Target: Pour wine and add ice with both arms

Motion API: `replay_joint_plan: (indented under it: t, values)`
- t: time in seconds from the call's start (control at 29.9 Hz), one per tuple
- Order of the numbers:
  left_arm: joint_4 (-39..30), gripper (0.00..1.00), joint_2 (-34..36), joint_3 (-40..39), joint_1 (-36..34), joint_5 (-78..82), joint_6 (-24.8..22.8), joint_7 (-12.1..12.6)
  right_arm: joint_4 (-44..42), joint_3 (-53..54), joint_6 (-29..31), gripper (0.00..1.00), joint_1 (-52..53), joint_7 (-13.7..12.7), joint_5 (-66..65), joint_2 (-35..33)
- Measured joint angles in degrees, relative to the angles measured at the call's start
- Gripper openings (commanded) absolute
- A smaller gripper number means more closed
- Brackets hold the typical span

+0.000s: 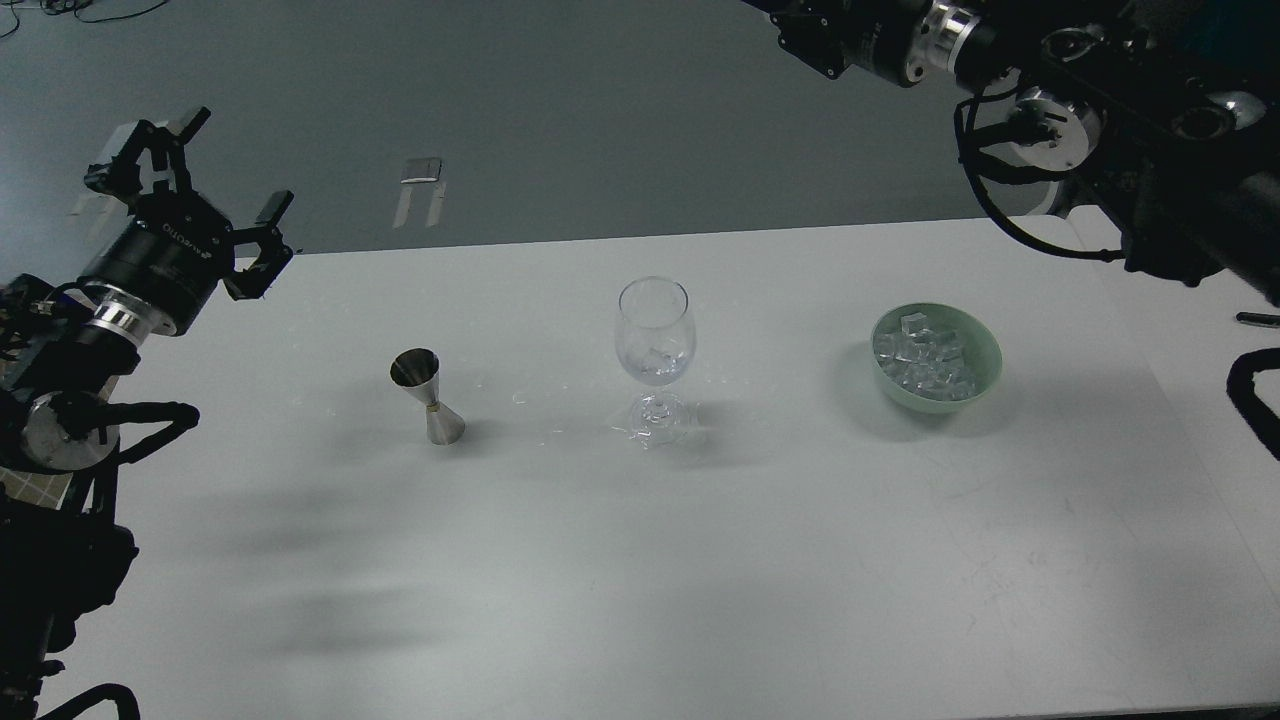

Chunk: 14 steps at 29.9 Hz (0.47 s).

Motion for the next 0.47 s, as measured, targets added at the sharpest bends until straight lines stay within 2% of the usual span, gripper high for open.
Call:
replay_joint_plan:
  t: [0.13, 0.27, 0.33, 0.47]
  values:
    - [6.7, 0.98, 0.1, 0.9, -4.6, 0.0, 0.0, -0.7, -3.5, 11.5, 0.1, 0.98, -6.9, 0.3, 0.5, 4.2]
    - [11.4, 0.98, 0.0, 3.0, -8.0, -0.7, 0.0, -0.7, -5.5, 18.2, 0.7, 0.99, -11.2, 1.6, 0.6, 7.6]
    - [14.0, 0.98, -0.1, 4.1, -9.6, -1.0, 0.0, -0.7, -6.8, 21.0, 2.4, 0.99, -13.0, 2.8, 0.6, 9.0]
    - [18.6, 0.98, -0.5, 5.3, -12.7, -1.2, 0.0, -0.7, -9.0, 23.9, 6.5, 0.99, -14.6, 3.5, 0.8, 10.4]
